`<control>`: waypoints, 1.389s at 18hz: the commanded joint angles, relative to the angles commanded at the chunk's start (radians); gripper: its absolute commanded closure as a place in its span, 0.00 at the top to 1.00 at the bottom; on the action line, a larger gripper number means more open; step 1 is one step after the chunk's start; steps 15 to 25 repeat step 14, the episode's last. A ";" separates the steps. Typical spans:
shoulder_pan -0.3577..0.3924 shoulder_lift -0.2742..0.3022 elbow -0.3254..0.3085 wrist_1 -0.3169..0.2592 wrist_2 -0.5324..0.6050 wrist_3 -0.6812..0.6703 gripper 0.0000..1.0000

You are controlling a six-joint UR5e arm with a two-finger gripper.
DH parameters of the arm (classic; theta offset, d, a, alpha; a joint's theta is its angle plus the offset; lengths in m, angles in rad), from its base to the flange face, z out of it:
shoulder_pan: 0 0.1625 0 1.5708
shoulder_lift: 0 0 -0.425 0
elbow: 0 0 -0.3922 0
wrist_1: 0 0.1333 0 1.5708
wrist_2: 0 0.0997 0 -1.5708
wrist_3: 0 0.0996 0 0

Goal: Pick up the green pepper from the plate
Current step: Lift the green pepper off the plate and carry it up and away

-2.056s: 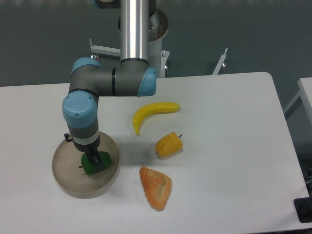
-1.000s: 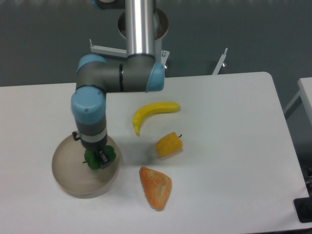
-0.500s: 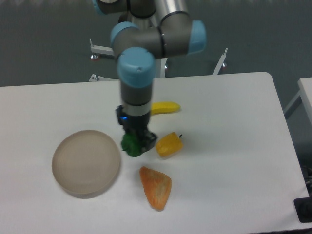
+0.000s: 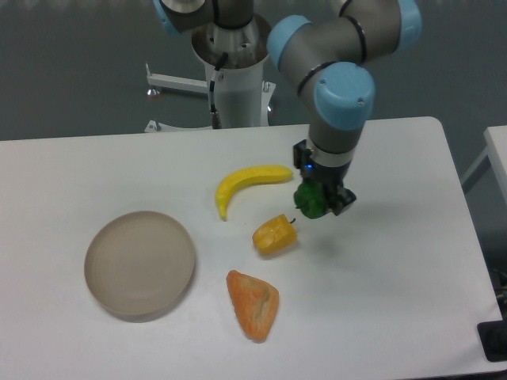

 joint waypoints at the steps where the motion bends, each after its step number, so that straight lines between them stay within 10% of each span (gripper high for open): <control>1: 0.000 -0.014 0.009 0.003 0.000 0.005 0.10; 25: -0.008 -0.040 0.014 0.031 -0.011 0.003 0.10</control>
